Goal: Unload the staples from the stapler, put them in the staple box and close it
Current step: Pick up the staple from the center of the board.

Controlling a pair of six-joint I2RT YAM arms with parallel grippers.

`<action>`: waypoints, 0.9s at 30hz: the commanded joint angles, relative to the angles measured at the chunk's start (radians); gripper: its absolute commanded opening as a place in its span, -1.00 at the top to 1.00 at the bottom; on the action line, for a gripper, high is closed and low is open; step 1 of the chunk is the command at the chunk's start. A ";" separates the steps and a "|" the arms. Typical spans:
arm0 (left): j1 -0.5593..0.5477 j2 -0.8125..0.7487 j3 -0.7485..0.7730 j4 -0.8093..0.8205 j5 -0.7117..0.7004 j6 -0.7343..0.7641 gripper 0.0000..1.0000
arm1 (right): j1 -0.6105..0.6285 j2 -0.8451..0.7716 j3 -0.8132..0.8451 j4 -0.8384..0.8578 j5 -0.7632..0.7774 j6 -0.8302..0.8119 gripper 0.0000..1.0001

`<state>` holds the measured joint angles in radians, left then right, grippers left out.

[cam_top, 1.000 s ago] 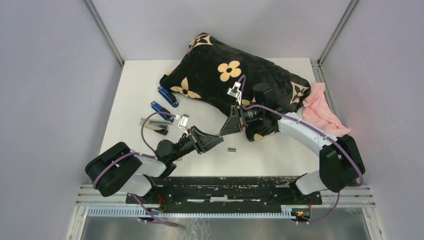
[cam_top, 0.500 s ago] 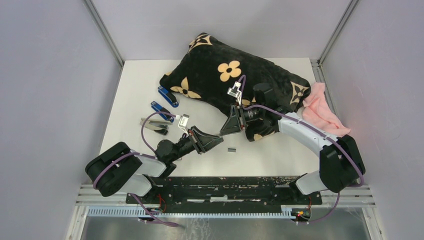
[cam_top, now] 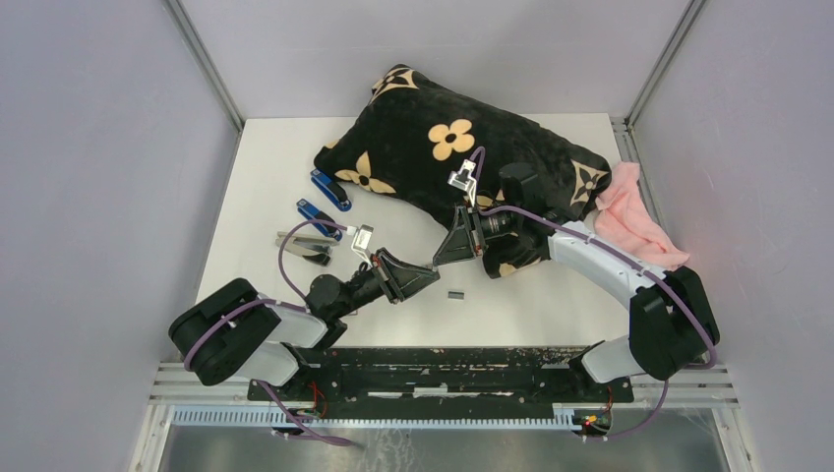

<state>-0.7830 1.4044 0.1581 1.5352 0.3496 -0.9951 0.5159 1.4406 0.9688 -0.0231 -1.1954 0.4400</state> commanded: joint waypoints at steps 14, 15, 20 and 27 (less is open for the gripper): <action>-0.002 -0.016 0.004 0.173 0.012 -0.024 0.13 | -0.002 -0.029 0.044 0.006 -0.005 -0.037 0.72; -0.002 -0.027 -0.004 0.167 0.008 -0.021 0.04 | -0.004 -0.029 0.046 -0.003 -0.003 -0.041 0.72; -0.003 -0.140 -0.051 0.036 -0.017 0.026 -0.28 | -0.003 -0.028 0.059 -0.061 0.016 -0.089 0.72; -0.002 -0.536 -0.077 -0.504 -0.081 0.167 -0.37 | -0.001 -0.019 0.084 -0.176 0.074 -0.185 0.72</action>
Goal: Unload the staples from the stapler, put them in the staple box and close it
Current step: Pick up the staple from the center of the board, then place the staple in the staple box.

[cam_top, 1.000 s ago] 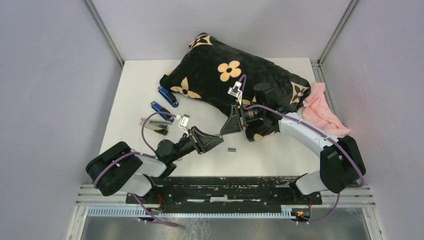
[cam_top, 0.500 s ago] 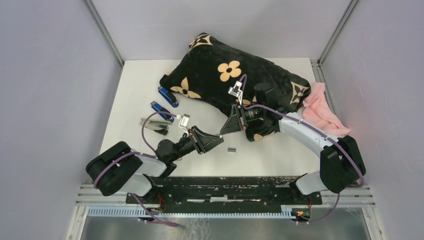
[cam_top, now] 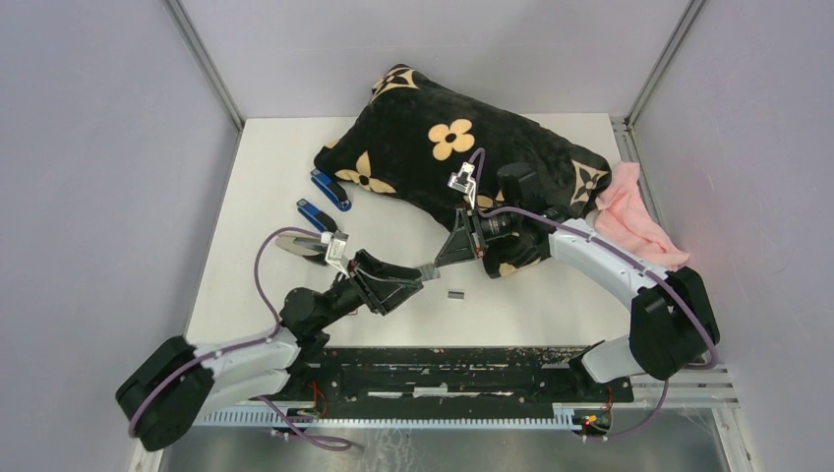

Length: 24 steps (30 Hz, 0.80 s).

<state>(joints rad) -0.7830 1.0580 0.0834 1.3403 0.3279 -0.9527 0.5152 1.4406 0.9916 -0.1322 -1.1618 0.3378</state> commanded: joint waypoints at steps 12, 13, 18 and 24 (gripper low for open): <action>-0.002 -0.724 0.115 -1.300 -0.409 0.277 -0.43 | 0.099 0.015 0.150 -0.333 0.303 -0.300 0.71; -0.002 -0.726 0.122 -1.321 -0.422 0.286 -0.45 | 0.127 0.025 0.156 -0.356 0.339 -0.316 0.70; -0.001 -0.680 0.167 -1.386 -0.487 0.327 -0.46 | 0.211 0.092 0.213 -0.462 0.475 -0.368 0.70; -0.002 -0.628 0.335 -1.495 -0.492 0.359 -0.44 | 0.268 0.152 0.289 -0.597 0.589 -0.396 0.69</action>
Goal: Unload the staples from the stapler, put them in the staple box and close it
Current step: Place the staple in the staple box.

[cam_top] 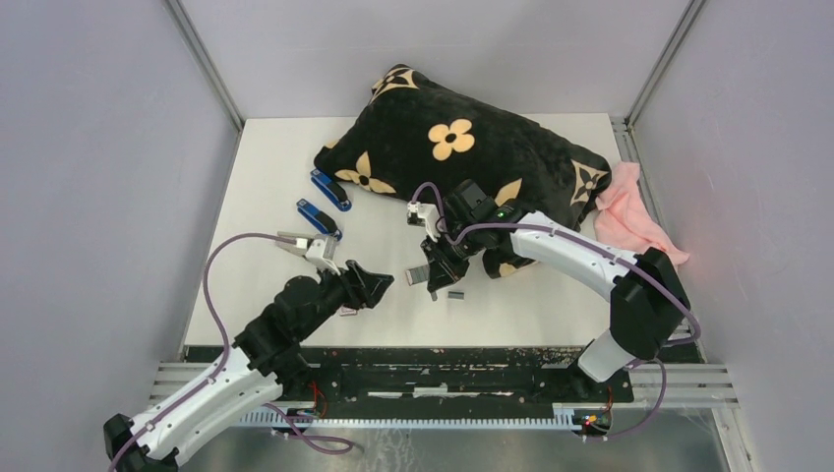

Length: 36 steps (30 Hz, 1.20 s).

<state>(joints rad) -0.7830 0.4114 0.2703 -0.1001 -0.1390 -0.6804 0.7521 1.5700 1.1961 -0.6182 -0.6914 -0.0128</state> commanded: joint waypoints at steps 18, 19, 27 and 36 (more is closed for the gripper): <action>0.000 0.128 0.438 -0.337 -0.248 0.390 -0.44 | 0.108 0.187 0.192 0.006 0.375 0.260 0.69; -0.001 0.127 0.439 -0.338 -0.247 0.392 -0.44 | 0.108 0.196 0.196 0.008 0.402 0.265 0.69; 0.037 0.130 0.438 -0.322 -0.203 0.407 -0.44 | 0.108 0.272 0.231 0.034 0.504 0.341 0.65; 0.155 0.132 0.429 -0.296 -0.089 0.418 -0.44 | 0.108 0.343 0.285 0.011 0.576 0.385 0.64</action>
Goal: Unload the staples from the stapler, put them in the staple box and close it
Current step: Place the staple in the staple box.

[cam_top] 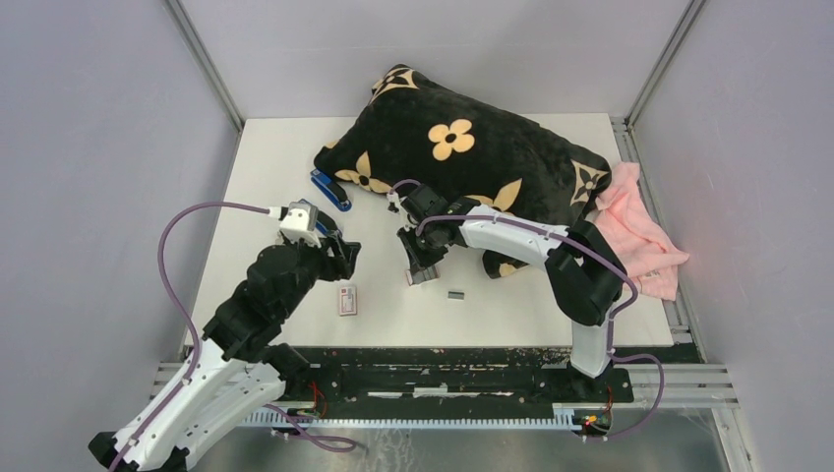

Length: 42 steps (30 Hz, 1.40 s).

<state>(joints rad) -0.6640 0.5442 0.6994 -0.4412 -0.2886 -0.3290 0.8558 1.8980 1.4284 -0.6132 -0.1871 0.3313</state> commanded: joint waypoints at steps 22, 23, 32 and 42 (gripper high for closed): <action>0.139 0.014 -0.011 0.058 0.181 0.064 -0.44 | 0.004 0.058 0.068 0.030 0.134 0.102 0.62; 0.140 0.016 -0.010 0.058 0.183 0.064 -0.44 | 0.005 0.058 0.068 0.031 0.135 0.103 0.62; 0.154 0.017 -0.012 0.061 0.199 0.062 -0.44 | 0.005 0.068 0.073 0.035 0.144 0.107 0.61; 0.167 0.020 -0.014 0.066 0.222 0.063 -0.44 | 0.005 0.086 0.074 0.033 0.154 0.104 0.60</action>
<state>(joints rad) -0.5079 0.5629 0.6861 -0.4316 -0.0937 -0.3145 0.8558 1.9743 1.4586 -0.5980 -0.0509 0.4232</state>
